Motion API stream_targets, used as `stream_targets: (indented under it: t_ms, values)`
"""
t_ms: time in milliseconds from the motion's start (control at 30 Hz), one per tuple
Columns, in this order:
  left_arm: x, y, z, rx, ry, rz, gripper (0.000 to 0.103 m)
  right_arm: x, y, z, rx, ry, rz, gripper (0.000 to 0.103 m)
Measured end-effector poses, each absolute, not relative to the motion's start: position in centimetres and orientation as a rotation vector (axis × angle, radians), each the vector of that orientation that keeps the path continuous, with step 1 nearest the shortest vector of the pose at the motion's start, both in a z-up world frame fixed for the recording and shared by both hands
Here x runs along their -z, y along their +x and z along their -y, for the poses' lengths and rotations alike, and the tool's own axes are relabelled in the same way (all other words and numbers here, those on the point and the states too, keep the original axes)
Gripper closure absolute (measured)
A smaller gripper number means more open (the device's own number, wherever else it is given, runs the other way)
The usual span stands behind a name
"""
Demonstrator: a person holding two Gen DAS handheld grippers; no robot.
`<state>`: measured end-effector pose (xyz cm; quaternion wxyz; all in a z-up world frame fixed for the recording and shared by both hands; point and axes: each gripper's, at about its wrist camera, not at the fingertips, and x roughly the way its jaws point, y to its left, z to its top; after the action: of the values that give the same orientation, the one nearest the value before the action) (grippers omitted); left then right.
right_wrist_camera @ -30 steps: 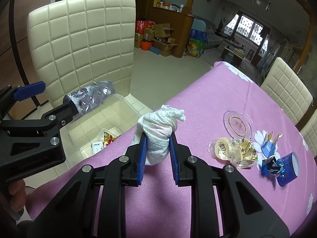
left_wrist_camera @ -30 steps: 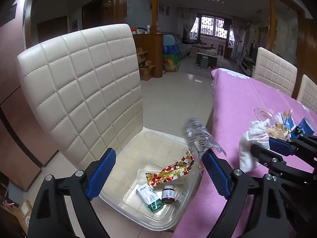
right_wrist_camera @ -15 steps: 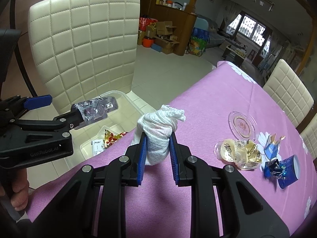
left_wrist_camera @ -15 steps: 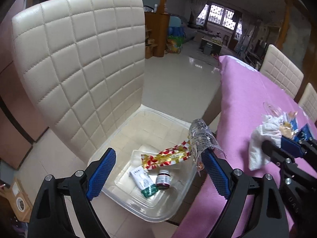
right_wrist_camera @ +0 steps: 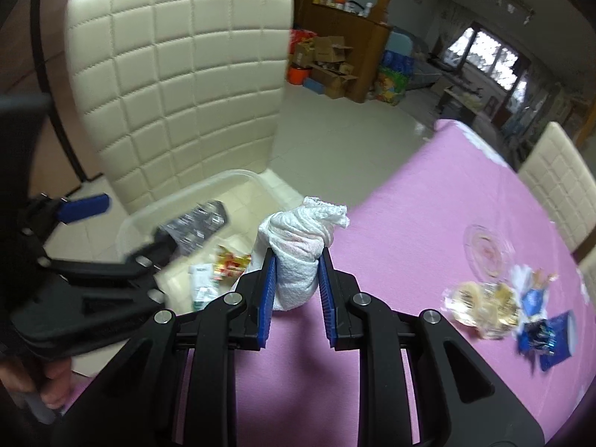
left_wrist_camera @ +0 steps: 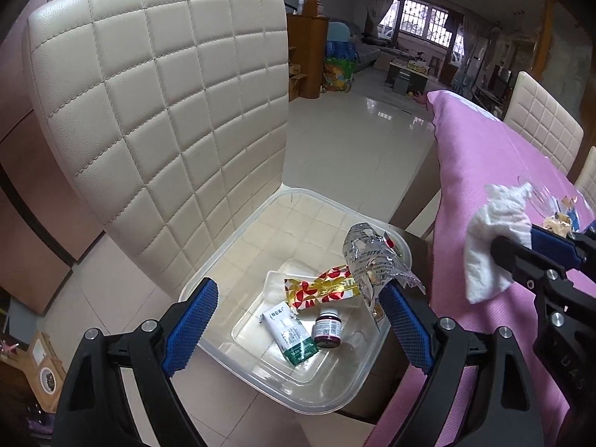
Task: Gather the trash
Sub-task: 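Release the silver blister pack into the bin with the left tool while the right holds the tissue, then lower the white tissue into the bin and open the right tool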
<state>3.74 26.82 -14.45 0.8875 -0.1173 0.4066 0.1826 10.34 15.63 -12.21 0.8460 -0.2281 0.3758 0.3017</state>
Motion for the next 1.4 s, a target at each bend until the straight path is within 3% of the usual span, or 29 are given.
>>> stream_targets:
  t_ms: [1000,1067,1200,1400]
  values:
    - [15.3,3.9,-27.6,-0.367,-0.204,-0.835,0.017,13.7,10.8,-20.4,-0.75,-0.47,-0.839,0.077]
    - [15.3,3.9,-27.6,-0.367,-0.203,-0.835,0.017,13.7,11.1,-20.4,-0.744,-0.465,-0.846,0.073]
    - [15.3,3.9,-27.6,-0.367,-0.203,-0.836,0.017,13.7,11.4,-20.2,-0.724,-0.447,-0.845,0.055]
    - [15.3,3.9,-27.5,-0.365,-0.202,-0.834,0.017,13.4,11.5,-19.8,-0.715,-0.437,-0.829,0.054]
